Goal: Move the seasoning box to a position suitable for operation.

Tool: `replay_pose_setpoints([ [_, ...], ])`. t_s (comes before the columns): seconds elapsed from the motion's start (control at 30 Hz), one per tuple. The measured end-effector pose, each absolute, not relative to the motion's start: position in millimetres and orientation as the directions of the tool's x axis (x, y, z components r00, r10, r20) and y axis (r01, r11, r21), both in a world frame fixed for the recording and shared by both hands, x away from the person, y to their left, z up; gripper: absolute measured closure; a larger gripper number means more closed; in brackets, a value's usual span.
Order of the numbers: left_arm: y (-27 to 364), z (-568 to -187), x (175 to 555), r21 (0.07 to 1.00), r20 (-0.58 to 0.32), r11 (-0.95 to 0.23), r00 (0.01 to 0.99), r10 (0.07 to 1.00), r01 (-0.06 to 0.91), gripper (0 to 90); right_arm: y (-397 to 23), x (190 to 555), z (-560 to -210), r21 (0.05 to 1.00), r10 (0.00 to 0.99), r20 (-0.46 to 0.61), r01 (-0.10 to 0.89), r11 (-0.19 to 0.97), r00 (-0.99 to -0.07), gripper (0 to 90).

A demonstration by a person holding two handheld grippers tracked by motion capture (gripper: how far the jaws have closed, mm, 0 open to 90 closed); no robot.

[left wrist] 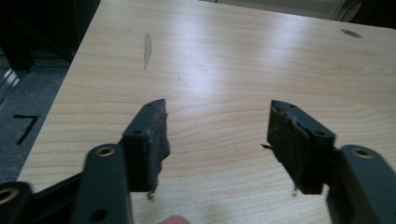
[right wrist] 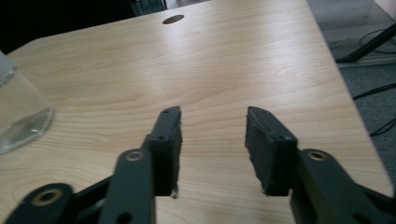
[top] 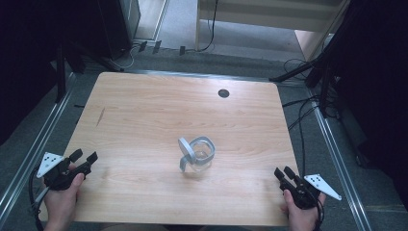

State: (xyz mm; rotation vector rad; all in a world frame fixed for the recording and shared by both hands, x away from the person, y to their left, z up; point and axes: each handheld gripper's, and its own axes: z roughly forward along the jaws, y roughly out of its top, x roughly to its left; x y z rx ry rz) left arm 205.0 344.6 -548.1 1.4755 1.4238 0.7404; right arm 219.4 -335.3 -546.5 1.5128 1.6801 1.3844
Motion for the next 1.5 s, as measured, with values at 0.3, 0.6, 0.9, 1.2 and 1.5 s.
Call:
replay_pose_setpoints([
  [0.3, 306.3, -534.1, 213.1, 0.876, -0.213, 0.058, 0.277, 0.937, 0.479, 65.2, -300.3, 229.1, -532.9, 0.895, 0.922, 0.215, 0.443, -0.054, -0.322, 81.1],
  [0.6, 221.5, -523.2, 224.7, 0.826, -0.224, -0.091, 0.472, 0.853, 0.557, 87.0, -250.6, 245.0, -520.1, 0.891, 0.864, 0.225, 0.455, 0.005, -0.450, 90.0],
  [0.9, 162.3, -511.2, 220.4, 0.828, -0.224, -0.177, 0.604, 0.765, 0.531, 90.0, -211.6, 262.6, -512.9, 0.886, 0.813, 0.229, 0.460, 0.054, -0.536, 90.0],
  [1.2, 124.3, -505.0, 208.9, 0.834, -0.224, -0.234, 0.695, 0.684, 0.499, 90.0, -183.8, 279.5, -518.3, 0.872, 0.791, 0.232, 0.481, 0.089, -0.566, 90.0],
  [1.5, 108.9, -508.9, 223.0, 0.822, -0.181, -0.286, 0.702, 0.689, 0.493, 90.0, -168.2, 285.7, -519.1, 0.871, 0.770, 0.243, 0.482, 0.095, -0.590, 90.0],
])
